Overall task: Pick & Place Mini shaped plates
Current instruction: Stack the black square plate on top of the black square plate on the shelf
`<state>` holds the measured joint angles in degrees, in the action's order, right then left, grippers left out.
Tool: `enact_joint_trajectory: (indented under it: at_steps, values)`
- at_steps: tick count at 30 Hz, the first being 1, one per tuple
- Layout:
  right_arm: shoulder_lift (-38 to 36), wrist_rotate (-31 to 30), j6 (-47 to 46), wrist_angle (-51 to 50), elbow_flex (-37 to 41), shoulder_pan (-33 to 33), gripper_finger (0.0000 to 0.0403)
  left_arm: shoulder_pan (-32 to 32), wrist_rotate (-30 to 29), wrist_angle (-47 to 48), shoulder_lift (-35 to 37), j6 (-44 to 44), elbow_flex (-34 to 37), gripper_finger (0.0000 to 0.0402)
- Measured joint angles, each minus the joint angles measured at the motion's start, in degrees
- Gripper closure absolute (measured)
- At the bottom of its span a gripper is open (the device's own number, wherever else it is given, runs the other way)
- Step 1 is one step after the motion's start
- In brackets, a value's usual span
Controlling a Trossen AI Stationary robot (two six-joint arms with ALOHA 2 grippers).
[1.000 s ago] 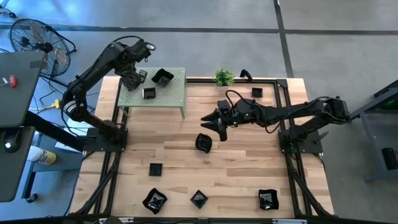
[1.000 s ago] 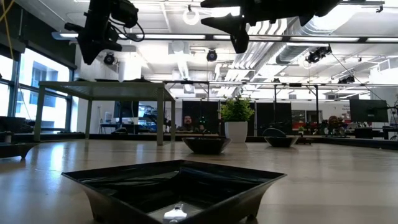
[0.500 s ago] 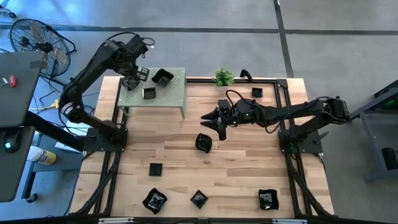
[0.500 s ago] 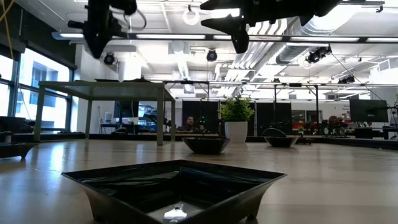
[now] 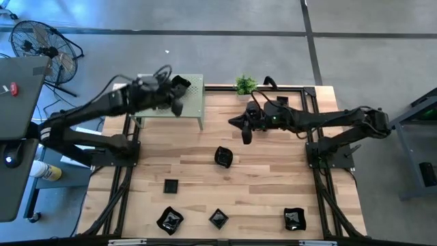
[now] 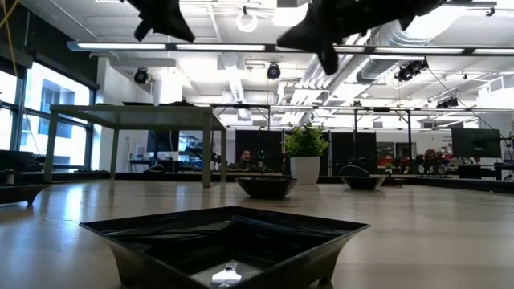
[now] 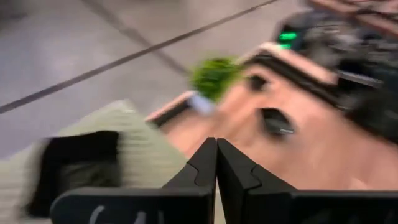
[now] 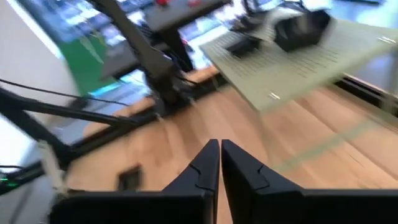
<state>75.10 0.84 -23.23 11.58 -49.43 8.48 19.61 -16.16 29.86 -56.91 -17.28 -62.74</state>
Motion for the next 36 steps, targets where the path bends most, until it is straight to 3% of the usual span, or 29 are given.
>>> enact_joint_trajectory:
  at_steps: [5, 10, 20, 27, 36]
  values:
    - [-3.8, -4.5, -0.5, -12.5, 0.0, -0.3, 0.0392, -5.9, 5.6, -7.6, 4.5, 2.4, 8.9, 0.0401]
    - [-5.5, -5.1, -0.8, -18.1, 0.0, -2.2, 0.0399, -10.2, 9.9, -4.7, 5.0, 2.7, 11.9, 0.0401]
    - [-5.4, -10.3, -1.3, -18.0, 0.0, -7.1, 0.0393, -20.2, 15.8, 5.1, 1.1, 1.7, 12.8, 0.0401]
    - [-5.4, -11.7, -2.0, -16.8, 0.0, -8.3, 0.0400, -27.5, 17.3, 14.4, -3.7, -6.1, 12.8, 0.0401]
    - [-5.3, -12.9, -1.2, -16.3, 0.0, -8.3, 0.0397, -31.8, 19.6, 11.6, -1.8, -10.3, 19.6, 0.0401]
